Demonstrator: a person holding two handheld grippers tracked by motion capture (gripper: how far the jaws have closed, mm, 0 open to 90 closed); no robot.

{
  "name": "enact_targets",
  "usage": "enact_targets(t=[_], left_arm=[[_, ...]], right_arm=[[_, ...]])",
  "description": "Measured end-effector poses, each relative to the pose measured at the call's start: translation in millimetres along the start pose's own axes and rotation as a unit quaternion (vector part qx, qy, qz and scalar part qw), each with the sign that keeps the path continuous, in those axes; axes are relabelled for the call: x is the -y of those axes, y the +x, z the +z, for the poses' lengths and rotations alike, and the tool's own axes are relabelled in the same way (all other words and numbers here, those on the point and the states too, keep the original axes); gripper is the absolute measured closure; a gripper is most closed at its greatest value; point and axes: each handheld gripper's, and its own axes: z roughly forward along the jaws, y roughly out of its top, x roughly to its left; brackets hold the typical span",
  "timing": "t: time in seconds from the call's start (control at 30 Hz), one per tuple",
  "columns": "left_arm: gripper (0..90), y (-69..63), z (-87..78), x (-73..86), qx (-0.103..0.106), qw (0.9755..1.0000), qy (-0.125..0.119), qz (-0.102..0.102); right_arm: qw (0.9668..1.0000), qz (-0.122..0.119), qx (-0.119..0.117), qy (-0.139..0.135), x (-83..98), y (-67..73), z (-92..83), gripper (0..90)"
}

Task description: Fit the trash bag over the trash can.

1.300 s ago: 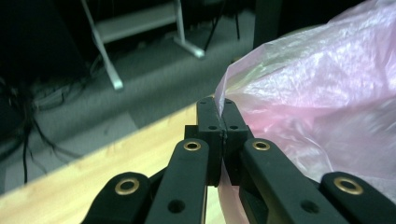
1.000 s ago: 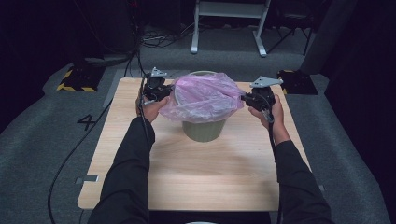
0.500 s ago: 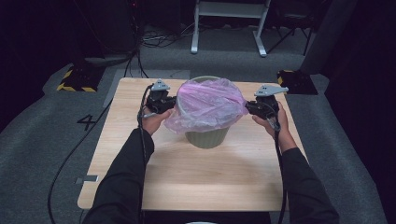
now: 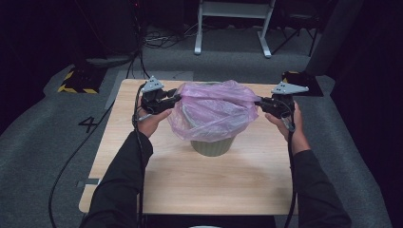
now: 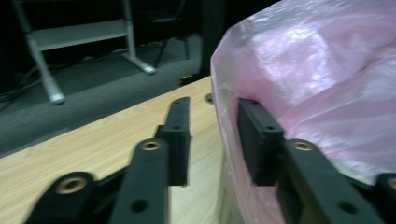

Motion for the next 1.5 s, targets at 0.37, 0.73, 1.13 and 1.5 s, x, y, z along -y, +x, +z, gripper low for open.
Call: enact_targets(t=[0.37, 0.73, 1.13, 1.5], left_arm=[[89.9, -2.9, 41.6, 6.6, -0.012, 0.9969, 0.077, 0.011], [89.9, 2.3, 64.3, 21.2, -0.022, 0.9908, 0.133, -0.004], [89.9, 7.6, 77.8, 18.9, -0.016, 0.9834, 0.176, -0.041], [89.8, 9.7, 87.8, 19.8, -0.012, 0.9775, 0.199, -0.067]], right_arm=[[0.9984, 0.047, 0.024, 0.020, -3.5, -3.8, 36.0, 88.6], [0.9928, 0.092, 0.014, 0.075, 8.5, -10.1, 64.9, 89.7], [0.9887, 0.105, -0.006, 0.107, 10.7, -9.2, 75.2, 90.0], [0.9864, 0.119, -0.011, 0.113, 17.8, -11.9, 85.2, 89.7]])
